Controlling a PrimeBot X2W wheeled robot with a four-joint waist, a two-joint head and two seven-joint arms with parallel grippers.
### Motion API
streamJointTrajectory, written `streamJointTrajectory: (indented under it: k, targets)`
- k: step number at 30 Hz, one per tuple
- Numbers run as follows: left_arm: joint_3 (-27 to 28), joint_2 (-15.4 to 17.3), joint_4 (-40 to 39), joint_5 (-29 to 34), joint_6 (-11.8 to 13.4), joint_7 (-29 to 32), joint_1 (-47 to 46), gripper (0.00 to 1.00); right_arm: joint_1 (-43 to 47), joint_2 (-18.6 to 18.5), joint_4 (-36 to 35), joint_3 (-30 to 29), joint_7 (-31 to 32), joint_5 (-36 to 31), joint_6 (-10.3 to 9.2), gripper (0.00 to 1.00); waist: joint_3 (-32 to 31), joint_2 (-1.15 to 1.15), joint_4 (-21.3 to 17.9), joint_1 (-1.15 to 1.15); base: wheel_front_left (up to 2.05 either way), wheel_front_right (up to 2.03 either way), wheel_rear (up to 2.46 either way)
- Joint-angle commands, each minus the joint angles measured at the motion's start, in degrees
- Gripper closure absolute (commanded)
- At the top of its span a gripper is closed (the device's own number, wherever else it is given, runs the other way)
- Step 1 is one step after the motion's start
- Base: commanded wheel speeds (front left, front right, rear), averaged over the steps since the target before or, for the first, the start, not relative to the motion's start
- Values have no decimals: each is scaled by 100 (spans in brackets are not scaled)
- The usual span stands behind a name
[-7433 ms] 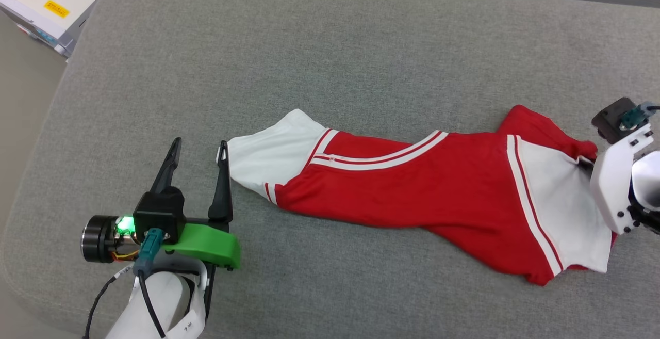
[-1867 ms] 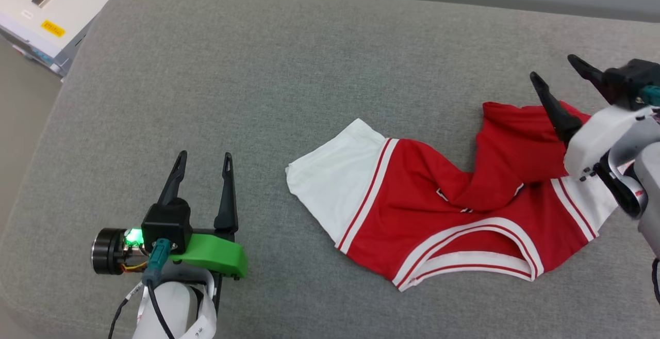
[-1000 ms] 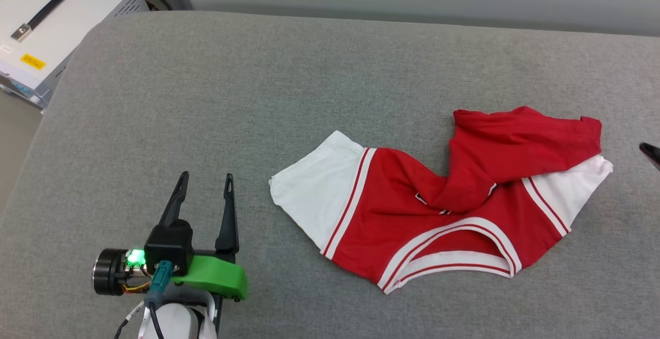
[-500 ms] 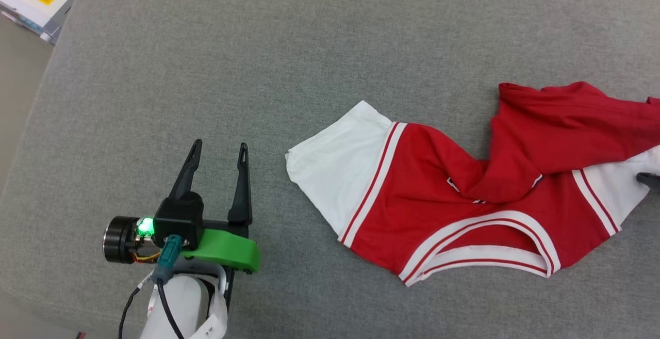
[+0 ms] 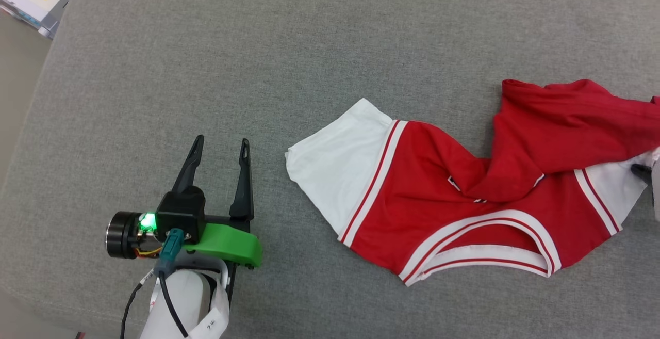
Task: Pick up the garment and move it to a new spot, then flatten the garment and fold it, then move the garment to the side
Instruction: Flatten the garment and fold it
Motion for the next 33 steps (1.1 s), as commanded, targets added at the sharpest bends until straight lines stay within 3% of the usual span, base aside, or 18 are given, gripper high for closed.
streamJointTrajectory:
  k: [1, 10, 17, 22, 27, 33]
  targets:
    - [21, -4, 29, 17, -12, -33, -2, 0, 83, 35, -24, 125, -117, 60, -2, 100, -169, 33, -101, 0, 0, 0, 0]
    - [79, 3, 115, 29, 36, -33, 309, 0, 106, -532, -1200, 371, -725, 225, -2, 100, -725, 33, -313, 0, 0, 0, 0]
    - [114, 17, 125, 35, 61, -33, 532, 0, 619, -801, -1967, -84, -667, 286, -2, 100, -995, 33, -454, 0, 0, 0, 0]
    - [146, 23, 113, 23, 75, -33, 682, 0, 1828, -481, -2194, -809, -576, 280, -2, 100, -1105, 33, -580, 0, 0, 0, 0]
    - [128, 23, 97, 33, 61, -33, 756, 0, 2916, 94, -1974, -1332, -661, 232, -2, 100, -1103, 33, -619, 0, 0, 0, 0]
    - [98, 33, 108, 46, 29, -33, 736, 0, 3624, 648, -1181, -1330, -859, 57, -2, 100, -1078, 33, -636, 0, 0, 0, 0]
